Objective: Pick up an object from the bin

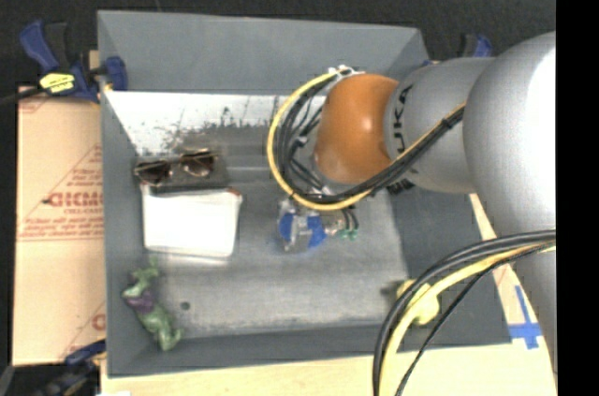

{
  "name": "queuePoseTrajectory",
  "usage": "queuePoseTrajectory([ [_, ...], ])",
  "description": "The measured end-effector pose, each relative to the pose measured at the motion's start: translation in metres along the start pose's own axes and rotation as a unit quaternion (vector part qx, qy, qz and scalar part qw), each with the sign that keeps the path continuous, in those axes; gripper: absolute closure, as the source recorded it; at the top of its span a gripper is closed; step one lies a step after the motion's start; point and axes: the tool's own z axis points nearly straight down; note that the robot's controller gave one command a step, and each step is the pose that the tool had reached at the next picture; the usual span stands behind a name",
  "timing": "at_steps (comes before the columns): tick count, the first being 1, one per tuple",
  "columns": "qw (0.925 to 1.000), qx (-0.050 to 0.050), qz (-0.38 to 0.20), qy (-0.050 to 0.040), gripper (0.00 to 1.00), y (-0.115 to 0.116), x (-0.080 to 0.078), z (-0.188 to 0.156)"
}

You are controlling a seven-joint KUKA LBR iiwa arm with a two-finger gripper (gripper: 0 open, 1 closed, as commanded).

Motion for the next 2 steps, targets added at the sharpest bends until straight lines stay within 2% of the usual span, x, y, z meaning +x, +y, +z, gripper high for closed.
queuePoseTrajectory([
  [2,1.0000,0.000,0.000,-0.0016,1.00,-0.0004,-0.0004,-0.0037],
])
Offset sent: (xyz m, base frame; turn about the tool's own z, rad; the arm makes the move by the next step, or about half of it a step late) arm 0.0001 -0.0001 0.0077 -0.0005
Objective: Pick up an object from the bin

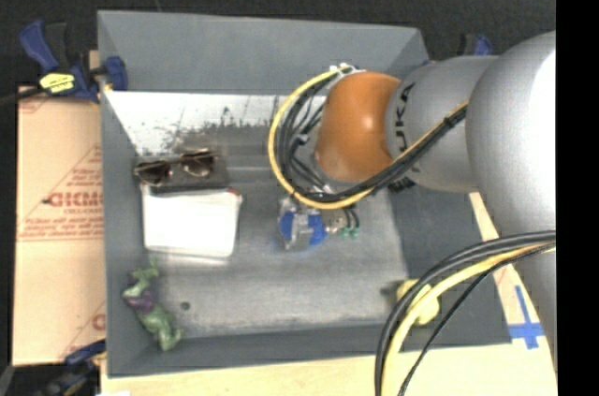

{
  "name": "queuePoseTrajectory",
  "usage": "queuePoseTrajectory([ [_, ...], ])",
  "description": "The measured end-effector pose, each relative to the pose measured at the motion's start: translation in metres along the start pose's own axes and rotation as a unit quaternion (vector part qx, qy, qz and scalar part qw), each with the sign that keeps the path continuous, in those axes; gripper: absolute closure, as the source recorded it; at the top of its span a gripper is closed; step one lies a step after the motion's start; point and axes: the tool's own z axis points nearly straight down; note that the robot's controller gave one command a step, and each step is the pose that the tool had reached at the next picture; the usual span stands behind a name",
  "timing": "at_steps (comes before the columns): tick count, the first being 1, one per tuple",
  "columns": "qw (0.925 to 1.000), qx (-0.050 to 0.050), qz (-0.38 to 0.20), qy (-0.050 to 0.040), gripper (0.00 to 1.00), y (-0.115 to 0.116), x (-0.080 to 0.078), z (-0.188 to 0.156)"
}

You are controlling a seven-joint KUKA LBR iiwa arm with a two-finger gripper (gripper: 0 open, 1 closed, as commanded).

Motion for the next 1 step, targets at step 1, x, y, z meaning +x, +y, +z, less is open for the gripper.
queuePoseTrajectory([
  [1,1.0000,0.000,0.000,0.0059,1.00,-0.0002,0.0030,-0.0225],
])
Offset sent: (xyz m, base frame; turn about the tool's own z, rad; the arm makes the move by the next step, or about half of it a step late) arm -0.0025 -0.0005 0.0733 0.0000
